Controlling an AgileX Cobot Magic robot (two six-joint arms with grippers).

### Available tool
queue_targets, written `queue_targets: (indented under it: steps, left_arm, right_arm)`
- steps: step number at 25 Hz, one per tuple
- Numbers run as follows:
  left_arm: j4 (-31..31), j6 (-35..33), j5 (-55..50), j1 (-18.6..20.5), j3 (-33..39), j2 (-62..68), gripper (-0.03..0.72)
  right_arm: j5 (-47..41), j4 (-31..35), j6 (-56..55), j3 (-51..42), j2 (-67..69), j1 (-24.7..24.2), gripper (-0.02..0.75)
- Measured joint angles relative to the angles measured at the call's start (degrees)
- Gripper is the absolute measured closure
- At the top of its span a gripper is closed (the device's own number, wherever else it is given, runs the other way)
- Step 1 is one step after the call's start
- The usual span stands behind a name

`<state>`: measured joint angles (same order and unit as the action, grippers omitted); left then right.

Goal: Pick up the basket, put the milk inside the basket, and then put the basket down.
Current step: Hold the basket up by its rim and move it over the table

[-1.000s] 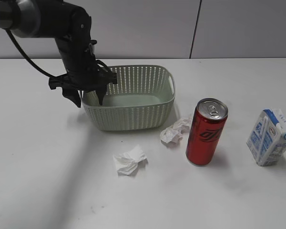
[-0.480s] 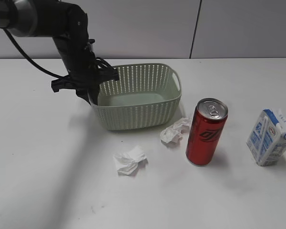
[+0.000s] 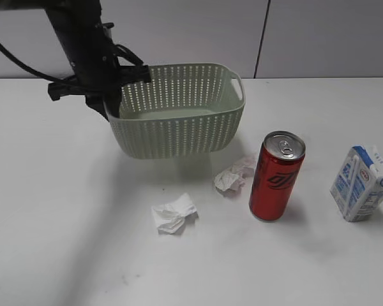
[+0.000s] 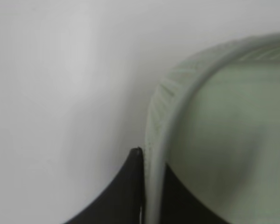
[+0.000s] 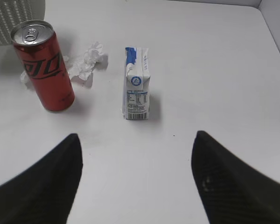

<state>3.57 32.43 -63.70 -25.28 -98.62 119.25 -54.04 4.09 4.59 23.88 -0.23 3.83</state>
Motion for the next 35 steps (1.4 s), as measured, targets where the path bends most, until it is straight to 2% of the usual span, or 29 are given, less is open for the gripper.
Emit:
queue_targets:
  steps: [4, 7, 11, 15, 19, 23, 31, 35]
  left_arm:
    - [-0.1, 0.0, -3.8, 0.0, 1.9, -4.0, 0.690]
    - [-0.2, 0.0, -2.2, 0.0, 6.9, -8.7, 0.690]
    - [-0.2, 1.4, 2.0, 0.0, 17.5, -17.2, 0.690]
    - [-3.6, 2.7, 6.0, -0.6, 28.4, -26.8, 0.690]
    - [-4.6, 2.9, 7.8, -1.6, 35.7, -35.1, 0.690]
    - [-4.7, 3.5, 9.0, -4.2, 40.9, -40.3, 0.690]
    - [-3.1, 10.4, 16.2, -12.2, 52.1, -43.2, 0.690]
    - [-5.5, 11.7, 19.7, -15.6, 54.5, -43.3, 0.690]
  right_arm:
    - [0.0, 0.0, 0.0, 0.0, 0.0, 0.0, 0.167]
    - [0.0, 0.0, 0.0, 0.0, 0.0, 0.0, 0.167]
    - [0.0, 0.0, 0.0, 0.0, 0.0, 0.0, 0.167]
    - [0.0, 0.0, 0.0, 0.0, 0.0, 0.0, 0.167]
    - [0.0, 0.0, 0.0, 0.0, 0.0, 0.0, 0.167]
    - [0.0, 0.0, 0.0, 0.0, 0.0, 0.0, 0.167]
    - [0.0, 0.0, 0.0, 0.0, 0.0, 0.0, 0.167]
    - [0.0, 0.0, 0.0, 0.0, 0.0, 0.0, 0.167]
